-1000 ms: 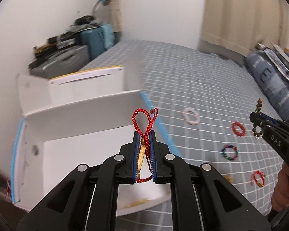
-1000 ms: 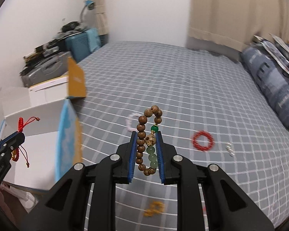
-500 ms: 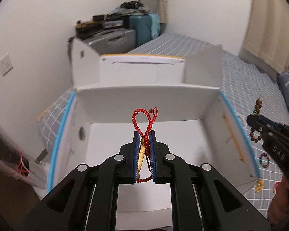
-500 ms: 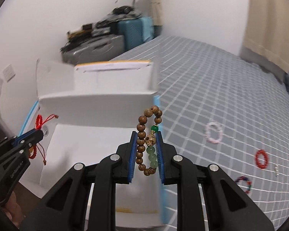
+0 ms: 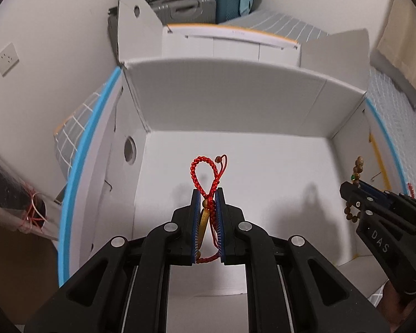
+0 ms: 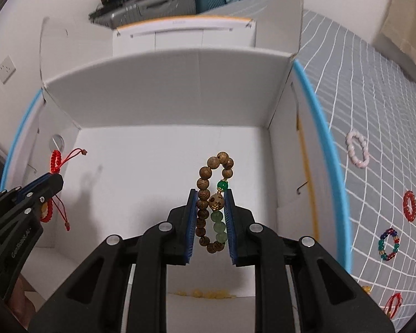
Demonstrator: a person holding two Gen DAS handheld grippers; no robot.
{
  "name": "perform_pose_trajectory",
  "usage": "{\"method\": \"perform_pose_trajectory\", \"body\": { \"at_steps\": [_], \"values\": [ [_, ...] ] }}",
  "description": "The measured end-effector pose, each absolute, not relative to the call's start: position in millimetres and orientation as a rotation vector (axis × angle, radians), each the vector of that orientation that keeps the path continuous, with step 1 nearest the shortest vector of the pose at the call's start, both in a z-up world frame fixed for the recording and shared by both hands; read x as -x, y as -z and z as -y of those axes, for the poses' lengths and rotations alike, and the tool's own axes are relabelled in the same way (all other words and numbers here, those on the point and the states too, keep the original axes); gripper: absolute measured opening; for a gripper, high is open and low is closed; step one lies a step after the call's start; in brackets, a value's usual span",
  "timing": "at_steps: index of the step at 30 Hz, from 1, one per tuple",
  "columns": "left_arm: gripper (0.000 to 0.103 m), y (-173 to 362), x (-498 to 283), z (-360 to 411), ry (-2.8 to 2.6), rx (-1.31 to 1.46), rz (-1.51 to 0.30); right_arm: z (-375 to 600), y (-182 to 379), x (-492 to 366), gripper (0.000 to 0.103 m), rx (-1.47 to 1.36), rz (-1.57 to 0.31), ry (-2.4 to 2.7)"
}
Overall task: Organize jewelry
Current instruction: 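Lift both bracelets and carry them over the white box, then open both tools to drop the bracelets into the box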
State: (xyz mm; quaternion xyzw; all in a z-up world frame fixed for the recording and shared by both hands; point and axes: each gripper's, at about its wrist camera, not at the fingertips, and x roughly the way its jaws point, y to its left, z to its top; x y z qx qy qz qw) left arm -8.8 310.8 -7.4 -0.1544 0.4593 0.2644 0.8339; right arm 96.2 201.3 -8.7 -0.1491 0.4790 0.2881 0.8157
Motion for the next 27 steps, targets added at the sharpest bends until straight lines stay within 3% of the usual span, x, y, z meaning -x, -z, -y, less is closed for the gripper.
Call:
{"method": "perform_pose_trajectory", "body": {
  "at_steps": [9,12,13,17,19,27],
  "values": [
    [0.014,21,10,-316,-0.560,0.328,-1.017,-201,15,-96,0.020,0.348,-1.058,-0.614],
    [0.014,21,11,-317,-0.564,0.325,-1.023,-206,11,-94,0.036,0.367,-1.020,-0.611],
    [0.021,21,12,-316,-0.565,0.324,-1.022,-208,9,-93,0.043,0.371,-1.007,-0.611],
    [0.044,15,16,-315,-0.574,0.323,-1.003,-208,3,-87,0.054,0.383,-0.969,-0.617],
    [0.052,10,19,-313,-0.585,0.317,-0.985,-208,-2,-84,0.064,0.381,-0.953,-0.629],
    [0.080,-8,27,-311,-0.607,0.296,-0.914,-202,-19,-76,0.084,0.376,-0.872,-0.624]
  ]
}}
